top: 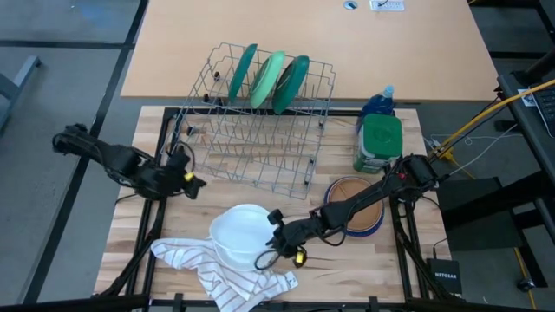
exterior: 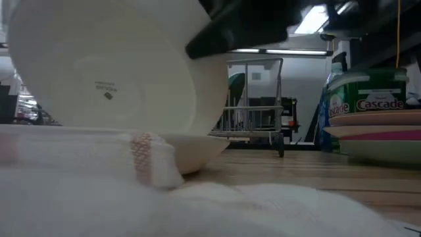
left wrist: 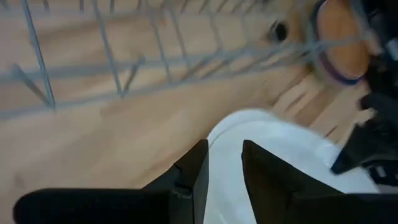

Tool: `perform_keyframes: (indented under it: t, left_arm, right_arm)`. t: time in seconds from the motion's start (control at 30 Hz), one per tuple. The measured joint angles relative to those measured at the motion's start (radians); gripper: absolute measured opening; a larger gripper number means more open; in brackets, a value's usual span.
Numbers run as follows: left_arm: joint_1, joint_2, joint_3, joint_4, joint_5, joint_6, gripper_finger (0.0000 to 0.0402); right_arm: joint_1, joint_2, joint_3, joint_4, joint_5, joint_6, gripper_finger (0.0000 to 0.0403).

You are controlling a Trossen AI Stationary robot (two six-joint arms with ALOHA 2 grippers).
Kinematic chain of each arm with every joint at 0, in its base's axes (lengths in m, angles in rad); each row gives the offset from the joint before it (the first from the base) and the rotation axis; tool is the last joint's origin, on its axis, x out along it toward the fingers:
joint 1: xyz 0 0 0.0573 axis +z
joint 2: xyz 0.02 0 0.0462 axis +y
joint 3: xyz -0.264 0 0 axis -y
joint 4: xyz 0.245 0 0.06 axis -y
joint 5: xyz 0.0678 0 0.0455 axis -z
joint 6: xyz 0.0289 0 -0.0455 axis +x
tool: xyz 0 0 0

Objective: Sort dishes
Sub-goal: Put the white plate in the dish rack

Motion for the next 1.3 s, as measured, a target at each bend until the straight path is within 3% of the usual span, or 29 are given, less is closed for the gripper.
perform_keyframes:
  t: [0.27,0.8,1.07,1.3]
  left_arm:
    - [-0.003,-0.092,0.0,0.0,-0.095,0.181,0.0088]
    - [-0.003,-0.088,0.0,0.0,-0.136,0.375,0.0088]
    - [-0.003,-0.098,0.0,0.0,-0.205,0.457,0.0088]
    - [-0.003,-0.105,0.0,-0.002,-0.226,0.503,0.0088]
  right_arm:
    - [-0.058,0.0,0.08,-0.018,-0.081,0.24,0.0017]
    - [-0.109,0.0,0.215,-0.036,-0.185,0.57,0.0017]
    - [-0.109,0.0,0.363,-0.149,-0.162,0.659,0.0017]
    - [-0.12,-0.001,0.574,-0.365,-0.054,0.677,0.0017]
